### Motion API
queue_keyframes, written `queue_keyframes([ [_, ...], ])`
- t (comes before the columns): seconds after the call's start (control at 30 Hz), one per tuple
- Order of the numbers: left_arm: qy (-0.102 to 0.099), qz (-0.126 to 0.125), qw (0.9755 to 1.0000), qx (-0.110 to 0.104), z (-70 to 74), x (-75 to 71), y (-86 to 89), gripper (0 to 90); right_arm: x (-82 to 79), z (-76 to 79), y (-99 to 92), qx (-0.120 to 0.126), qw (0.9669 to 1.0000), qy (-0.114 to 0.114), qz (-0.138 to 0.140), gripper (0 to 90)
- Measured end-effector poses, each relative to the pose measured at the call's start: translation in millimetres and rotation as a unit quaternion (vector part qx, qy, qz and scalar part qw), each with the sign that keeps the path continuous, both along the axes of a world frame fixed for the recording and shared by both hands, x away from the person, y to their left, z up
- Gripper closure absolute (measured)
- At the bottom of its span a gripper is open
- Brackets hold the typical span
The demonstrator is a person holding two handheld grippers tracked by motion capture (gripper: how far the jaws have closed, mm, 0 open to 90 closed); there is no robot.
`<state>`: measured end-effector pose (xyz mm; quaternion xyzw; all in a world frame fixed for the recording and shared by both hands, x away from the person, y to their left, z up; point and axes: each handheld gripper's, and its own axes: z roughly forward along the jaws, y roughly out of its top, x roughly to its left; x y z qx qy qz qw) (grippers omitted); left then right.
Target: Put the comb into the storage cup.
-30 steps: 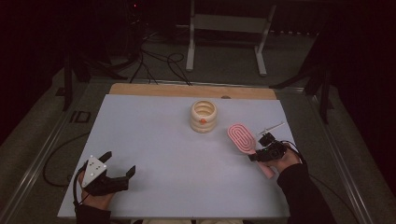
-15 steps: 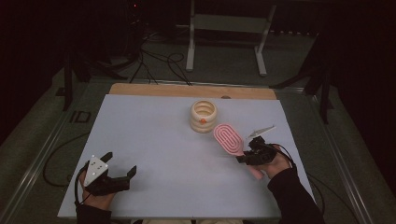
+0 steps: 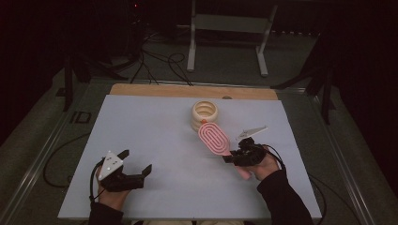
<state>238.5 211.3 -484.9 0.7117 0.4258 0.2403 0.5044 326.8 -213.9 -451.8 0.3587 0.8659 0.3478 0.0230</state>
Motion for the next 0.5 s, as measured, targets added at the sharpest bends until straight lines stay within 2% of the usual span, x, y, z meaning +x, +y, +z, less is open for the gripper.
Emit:
queue_keyframes([
  [0.03, 0.007, -0.030, 0.9995, -0.009, 3.2, 9.4, -19.9, 0.9, -1.1, -0.2, 6.2, 0.008, 0.9999, -0.004, 0.006, 71.3],
  [0.07, 0.007, -0.030, 0.9995, -0.009, 3.2, 9.4, -19.9, 0.9, -1.1, -0.2, 6.2, 0.008, 0.9999, -0.004, 0.006, 71.3],
  [0.13, 0.015, -0.053, 0.9982, -0.025, 4.1, 17.7, -36.7, 0.9, -1.4, -0.2, 10.0, 0.025, 0.9996, 0.000, 0.011, 71.6],
  [0.2, 0.018, -0.067, 0.9970, -0.034, 4.0, 22.5, -47.6, 0.9, -2.4, -0.1, 14.1, 0.036, 0.9993, -0.001, 0.013, 72.4],
  [0.23, 0.018, -0.067, 0.9970, -0.034, 4.0, 22.5, -47.6, 0.9, -2.4, -0.1, 14.1, 0.036, 0.9993, -0.001, 0.013, 72.4],
  [0.27, 0.024, -0.083, 0.9953, -0.045, 2.7, 28.3, -61.7, 0.9, -2.9, -0.1, 15.7, 0.039, 0.9991, -0.003, 0.017, 74.1],
  [0.3, 0.024, -0.083, 0.9953, -0.045, 2.7, 28.3, -61.7, 0.9, -3.7, -0.5, 18.5, 0.055, 0.9983, 0.001, 0.022, 78.9],
  [0.33, 0.032, -0.098, 0.9931, -0.055, 0.9, 33.8, -74.4, 0.9, -3.7, -0.5, 18.5, 0.055, 0.9983, 0.001, 0.022, 78.9],
  [0.37, 0.037, -0.106, 0.9919, -0.058, -0.5, 37.4, -81.5, 0.9, -4.9, -0.7, 21.6, 0.074, 0.9968, 0.004, 0.028, 79.2],
  [0.4, 0.041, -0.117, 0.9907, -0.057, -1.2, 42.1, -90.1, 0.9, -5.5, -0.7, 22.6, 0.075, 0.9967, 0.003, 0.029, 79.2],
  [0.47, 0.041, -0.117, 0.9907, -0.057, -1.2, 42.1, -90.1, 0.9, -5.8, -1.1, 23.4, 0.078, 0.9965, 0.003, 0.032, 79.2],
  [0.5, 0.044, -0.123, 0.9893, -0.064, 0.1, 46.5, -96.6, 0.9, -6.5, -1.9, 24.7, 0.080, 0.9962, 0.002, 0.034, 79.2],
])
